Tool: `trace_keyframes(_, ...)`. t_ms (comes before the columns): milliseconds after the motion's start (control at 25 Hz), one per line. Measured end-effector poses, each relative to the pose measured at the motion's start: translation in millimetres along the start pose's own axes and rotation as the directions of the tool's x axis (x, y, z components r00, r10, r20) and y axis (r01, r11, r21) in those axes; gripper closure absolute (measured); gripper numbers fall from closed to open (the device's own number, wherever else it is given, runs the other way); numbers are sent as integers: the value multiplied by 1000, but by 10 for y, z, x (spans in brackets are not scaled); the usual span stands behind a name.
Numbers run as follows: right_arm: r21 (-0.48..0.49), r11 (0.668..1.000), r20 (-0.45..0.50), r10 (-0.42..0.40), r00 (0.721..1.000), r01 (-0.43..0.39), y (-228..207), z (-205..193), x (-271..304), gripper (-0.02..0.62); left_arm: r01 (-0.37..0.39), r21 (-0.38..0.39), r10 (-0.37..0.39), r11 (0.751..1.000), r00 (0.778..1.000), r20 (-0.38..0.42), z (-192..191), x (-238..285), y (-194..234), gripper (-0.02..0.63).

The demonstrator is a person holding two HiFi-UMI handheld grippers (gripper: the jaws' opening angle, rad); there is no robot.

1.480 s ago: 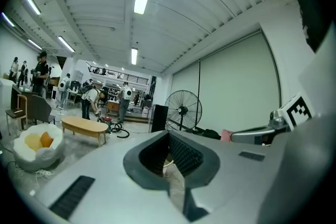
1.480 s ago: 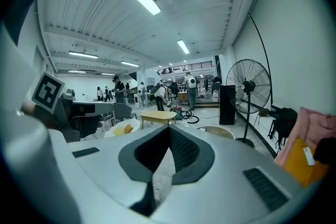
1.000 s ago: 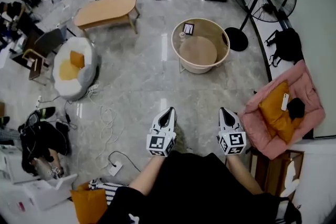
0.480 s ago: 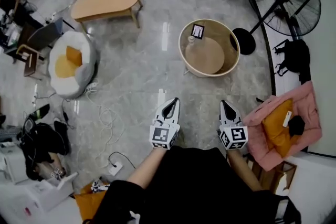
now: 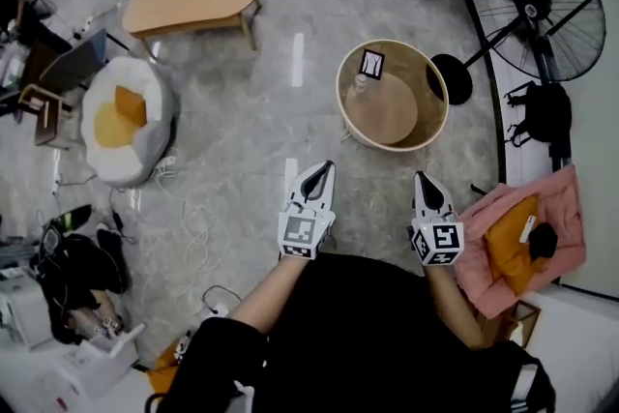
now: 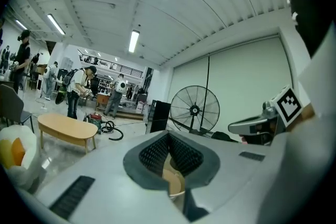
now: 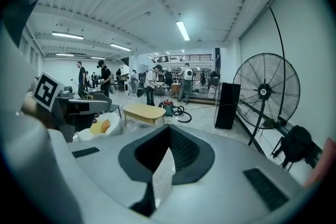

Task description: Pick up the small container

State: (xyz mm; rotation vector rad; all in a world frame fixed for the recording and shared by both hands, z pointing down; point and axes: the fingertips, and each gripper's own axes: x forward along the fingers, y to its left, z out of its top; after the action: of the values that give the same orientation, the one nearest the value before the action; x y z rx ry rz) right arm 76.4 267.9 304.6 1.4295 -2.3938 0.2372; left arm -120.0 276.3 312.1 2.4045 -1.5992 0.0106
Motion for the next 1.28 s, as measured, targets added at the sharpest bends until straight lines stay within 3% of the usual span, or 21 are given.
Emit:
trace_keyframes(200, -8, 1000, -19, 8, 1000, -8, 393, 26, 284, 574, 34, 6, -34, 999, 999, 28, 71, 61, 440, 588)
trace_keyframes(360, -64, 997, -42, 43, 998, -46, 450, 158, 449, 574, -6, -33, 8, 999, 999, 54, 155, 65, 622, 588)
trace_keyframes(560, -84, 995, -6, 46, 999, -47, 690, 372, 724, 574, -14, -71, 18, 997, 998, 59, 101, -89, 946, 588)
trace_keyframes(680, -171, 984, 2, 58, 998, -56, 747, 452, 792, 574, -36, -73, 40, 997, 998, 52, 70, -66, 997, 588)
trace_keyframes(1080, -126, 985, 11, 122, 992, -120, 455, 509, 1353, 574, -129, -55, 131, 990, 991, 16, 91, 250, 1171, 588)
trace_keyframes(1280, -82, 987, -4, 135, 991, -135, 119, 471, 1688, 574, -109, -34, 109, 994, 994, 11, 185, 697, 1126, 588)
